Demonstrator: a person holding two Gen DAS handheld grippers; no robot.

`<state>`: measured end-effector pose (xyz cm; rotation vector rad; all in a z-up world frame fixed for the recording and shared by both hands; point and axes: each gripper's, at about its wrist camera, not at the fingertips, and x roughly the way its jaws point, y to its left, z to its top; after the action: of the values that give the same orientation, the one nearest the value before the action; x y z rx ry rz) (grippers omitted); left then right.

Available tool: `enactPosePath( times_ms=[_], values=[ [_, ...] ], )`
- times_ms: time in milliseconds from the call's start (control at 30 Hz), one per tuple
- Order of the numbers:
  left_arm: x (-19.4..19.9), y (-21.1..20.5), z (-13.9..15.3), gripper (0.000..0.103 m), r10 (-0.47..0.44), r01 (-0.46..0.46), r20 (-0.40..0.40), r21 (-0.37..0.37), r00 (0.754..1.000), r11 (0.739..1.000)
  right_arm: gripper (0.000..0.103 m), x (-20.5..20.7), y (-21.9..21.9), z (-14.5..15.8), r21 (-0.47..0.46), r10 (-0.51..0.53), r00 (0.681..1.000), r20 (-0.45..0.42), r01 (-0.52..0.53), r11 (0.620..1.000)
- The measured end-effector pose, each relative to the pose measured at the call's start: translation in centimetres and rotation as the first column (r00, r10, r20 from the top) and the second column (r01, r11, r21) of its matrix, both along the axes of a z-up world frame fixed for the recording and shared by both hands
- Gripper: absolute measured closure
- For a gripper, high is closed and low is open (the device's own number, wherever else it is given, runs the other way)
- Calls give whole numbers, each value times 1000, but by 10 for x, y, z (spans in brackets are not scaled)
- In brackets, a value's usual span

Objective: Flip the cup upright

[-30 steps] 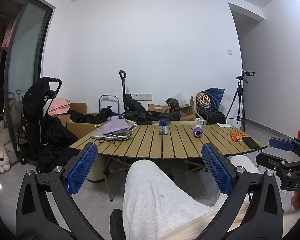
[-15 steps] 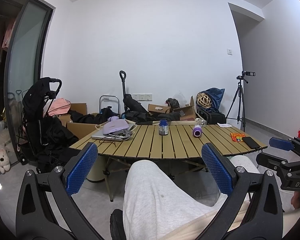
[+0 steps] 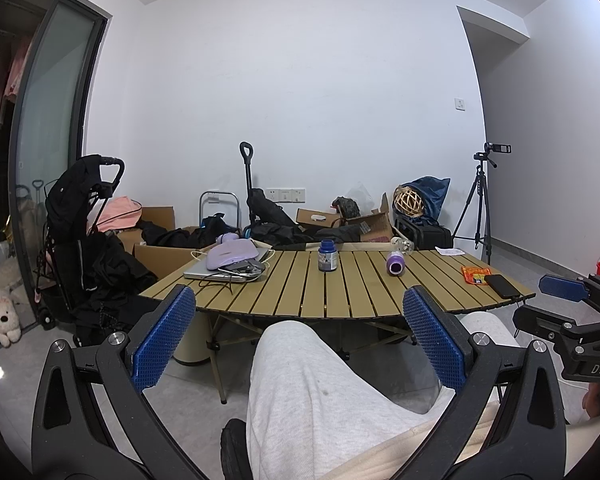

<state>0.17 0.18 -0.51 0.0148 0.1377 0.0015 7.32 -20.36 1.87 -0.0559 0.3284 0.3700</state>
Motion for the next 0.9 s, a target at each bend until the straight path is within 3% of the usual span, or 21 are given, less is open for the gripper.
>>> enactPosePath(
  times_ms=[633, 800, 900],
  values=[
    [2, -2, -1, 0, -11, 11, -10, -5, 1000, 1000, 23, 1, 0, -4, 6, 10, 1000, -13, -10, 1000],
    [29, -1, -4, 0, -47, 45, -86, -25, 995, 999, 23, 28, -17, -7, 41, 49, 994, -95, -45, 998],
    [69, -8, -5, 0, -53, 59, -134, 45, 990, 997, 23, 65, -29, -10, 26, 57, 982, -182, -53, 998]
  ],
)
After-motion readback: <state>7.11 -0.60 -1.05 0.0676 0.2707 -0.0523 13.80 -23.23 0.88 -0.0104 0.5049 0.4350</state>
